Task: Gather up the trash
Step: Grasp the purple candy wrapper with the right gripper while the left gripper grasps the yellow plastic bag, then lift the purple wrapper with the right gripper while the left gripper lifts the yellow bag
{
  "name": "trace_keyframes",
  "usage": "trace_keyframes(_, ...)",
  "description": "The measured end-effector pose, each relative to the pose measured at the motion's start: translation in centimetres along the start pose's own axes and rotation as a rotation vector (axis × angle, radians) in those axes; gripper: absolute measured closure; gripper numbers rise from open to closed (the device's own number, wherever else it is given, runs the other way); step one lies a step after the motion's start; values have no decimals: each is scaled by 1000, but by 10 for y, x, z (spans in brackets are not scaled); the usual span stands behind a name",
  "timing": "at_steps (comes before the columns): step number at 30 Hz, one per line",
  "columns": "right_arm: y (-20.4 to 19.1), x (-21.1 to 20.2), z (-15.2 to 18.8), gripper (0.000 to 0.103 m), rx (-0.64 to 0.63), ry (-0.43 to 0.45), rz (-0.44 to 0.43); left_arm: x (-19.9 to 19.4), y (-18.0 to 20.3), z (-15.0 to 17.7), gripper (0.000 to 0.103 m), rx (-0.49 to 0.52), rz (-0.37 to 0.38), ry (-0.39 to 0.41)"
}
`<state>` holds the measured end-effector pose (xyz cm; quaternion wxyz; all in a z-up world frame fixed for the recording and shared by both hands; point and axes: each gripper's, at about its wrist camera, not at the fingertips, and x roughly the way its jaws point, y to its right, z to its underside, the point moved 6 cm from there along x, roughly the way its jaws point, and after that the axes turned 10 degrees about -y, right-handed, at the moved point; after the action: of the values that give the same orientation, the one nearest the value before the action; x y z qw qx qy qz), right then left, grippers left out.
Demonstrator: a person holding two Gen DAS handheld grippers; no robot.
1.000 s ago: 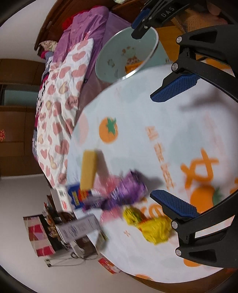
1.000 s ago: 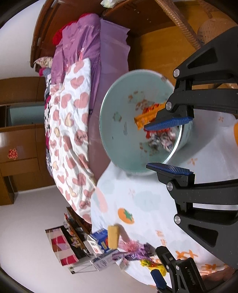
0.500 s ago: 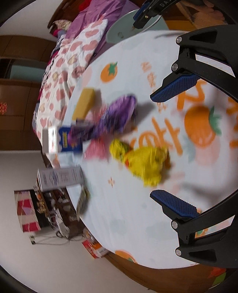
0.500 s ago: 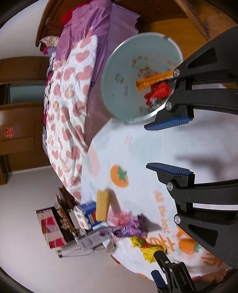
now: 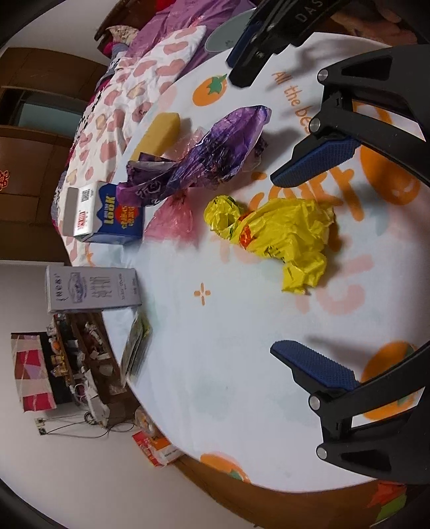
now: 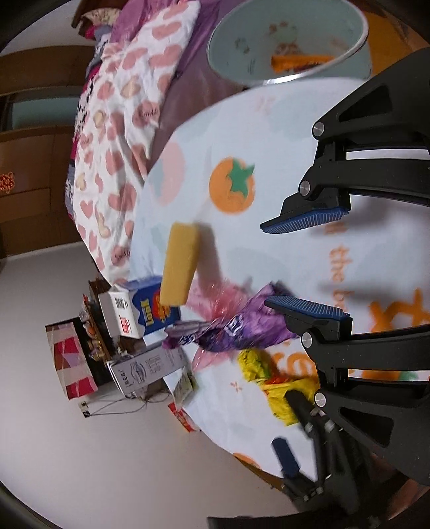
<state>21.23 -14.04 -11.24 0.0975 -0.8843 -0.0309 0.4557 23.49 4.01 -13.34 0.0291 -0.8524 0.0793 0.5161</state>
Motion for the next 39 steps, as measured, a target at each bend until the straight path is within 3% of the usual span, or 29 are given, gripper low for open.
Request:
trace_keyframes(7,-19,12,-14,60,-33,-9,-80,19,-2,-2,44,5,32,-31)
trace_keyframes(11,-29,27,-18,60,-51,-38,-96,20,-9,-2,54,-14,49,-16)
trace_keyframes(17,-37,50,-14,60,-55,-95,-122,9,-22,-6,57,-47,27,15)
trace_keyframes(23,-42,42,-10,74,-86,-98,-149,0,-26,-4,57,-74,27,19)
trace_keyframes(24,-43,39,-8,85,-91,-99,-157,-1,-26,-3,57,-77,25,19)
trace_keyframes(25,-44,36,-5,87,-98,-96,-154,-2,-26,-2,57,-78,24,19)
trace_keyframes(35,-41,-4,5,90,-100,-27,-150,-32,-20,7,57,-65,16,60)
trace_keyframes(39,-30,-27,9,90,-89,28,-105,-44,-10,11,57,-44,10,81)
